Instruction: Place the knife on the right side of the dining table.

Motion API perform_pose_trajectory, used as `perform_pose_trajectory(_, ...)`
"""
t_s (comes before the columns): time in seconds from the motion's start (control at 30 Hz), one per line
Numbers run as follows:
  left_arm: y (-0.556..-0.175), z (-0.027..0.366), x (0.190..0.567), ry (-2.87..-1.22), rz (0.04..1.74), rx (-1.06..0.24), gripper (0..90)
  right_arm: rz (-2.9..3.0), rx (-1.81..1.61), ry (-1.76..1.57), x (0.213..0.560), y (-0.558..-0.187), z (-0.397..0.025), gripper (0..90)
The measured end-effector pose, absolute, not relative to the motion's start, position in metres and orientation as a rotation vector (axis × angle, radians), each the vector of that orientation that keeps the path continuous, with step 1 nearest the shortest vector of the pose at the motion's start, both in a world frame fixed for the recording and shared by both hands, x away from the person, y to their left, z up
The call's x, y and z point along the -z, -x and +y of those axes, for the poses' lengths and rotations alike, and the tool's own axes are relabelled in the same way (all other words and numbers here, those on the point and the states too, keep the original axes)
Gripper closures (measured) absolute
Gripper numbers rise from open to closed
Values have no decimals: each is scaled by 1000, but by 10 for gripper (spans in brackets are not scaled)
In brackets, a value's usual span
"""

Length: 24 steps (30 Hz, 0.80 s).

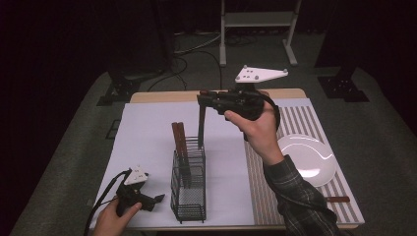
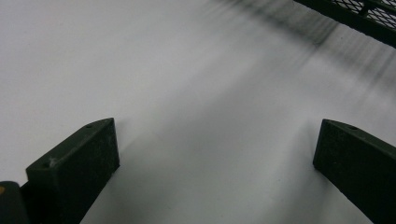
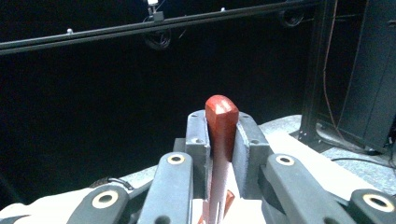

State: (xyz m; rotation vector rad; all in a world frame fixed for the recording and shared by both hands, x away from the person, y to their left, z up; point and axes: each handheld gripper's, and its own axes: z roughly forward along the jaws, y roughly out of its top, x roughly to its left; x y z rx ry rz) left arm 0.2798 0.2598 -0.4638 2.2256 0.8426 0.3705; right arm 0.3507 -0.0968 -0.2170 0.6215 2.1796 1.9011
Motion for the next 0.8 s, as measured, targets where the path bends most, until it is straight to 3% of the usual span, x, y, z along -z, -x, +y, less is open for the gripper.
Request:
perform_pose_trajectory(0.47, -280, 260, 464, -2227, 843, -370, 0, 2084, -1889, -672, 209, -349, -128, 768)
perform_pose_trajectory(0.8, -280, 260, 464, -2226, 844, -368, 0, 2040, -1848, -736, 222, -352, -152, 768)
